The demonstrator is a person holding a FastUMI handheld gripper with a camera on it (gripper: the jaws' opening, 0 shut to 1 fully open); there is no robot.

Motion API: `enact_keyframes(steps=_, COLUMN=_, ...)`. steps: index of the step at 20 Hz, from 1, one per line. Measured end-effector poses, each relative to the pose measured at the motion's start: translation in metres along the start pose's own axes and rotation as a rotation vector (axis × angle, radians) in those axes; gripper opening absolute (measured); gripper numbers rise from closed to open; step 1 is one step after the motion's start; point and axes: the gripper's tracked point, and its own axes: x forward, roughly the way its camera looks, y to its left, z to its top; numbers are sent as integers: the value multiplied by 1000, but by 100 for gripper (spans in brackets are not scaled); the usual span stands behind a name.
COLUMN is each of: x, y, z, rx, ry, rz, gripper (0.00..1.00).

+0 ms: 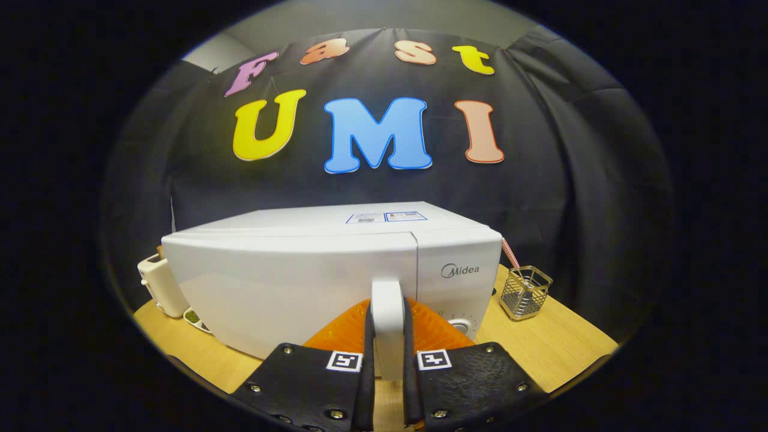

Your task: Open the microwave, put the food inside, and close the microwave door.

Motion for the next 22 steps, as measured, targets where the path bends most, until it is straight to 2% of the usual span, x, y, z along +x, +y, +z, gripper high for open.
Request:
enact_keyframes(steps=1, x=0, y=-1, z=0, rx=27, ry=13, rz=8, gripper=15)
enact_keyframes(steps=3, x=-2, y=2, z=1, rx=91, ry=44, rz=30, gripper=15)
enact_keyframes(steps=6, x=-8, y=2, z=0, rx=71, ry=34, rz=20, gripper=15)
enact_keyframes(steps=9, x=-9, y=4, z=0, rx=112, ry=48, rz=39, gripper=15)
enact_keyframes(steps=18, x=-4, y=0, z=2, rx=1, ry=-6, rz=1, gripper=15)
enact_keyframes(steps=20, x=-3, y=0, z=3, rx=-31, ry=-9, rz=1, gripper=22)
enact_keyframes(steps=22, x=-1, y=0, z=3, rx=15, ry=11, rz=13, gripper=22)
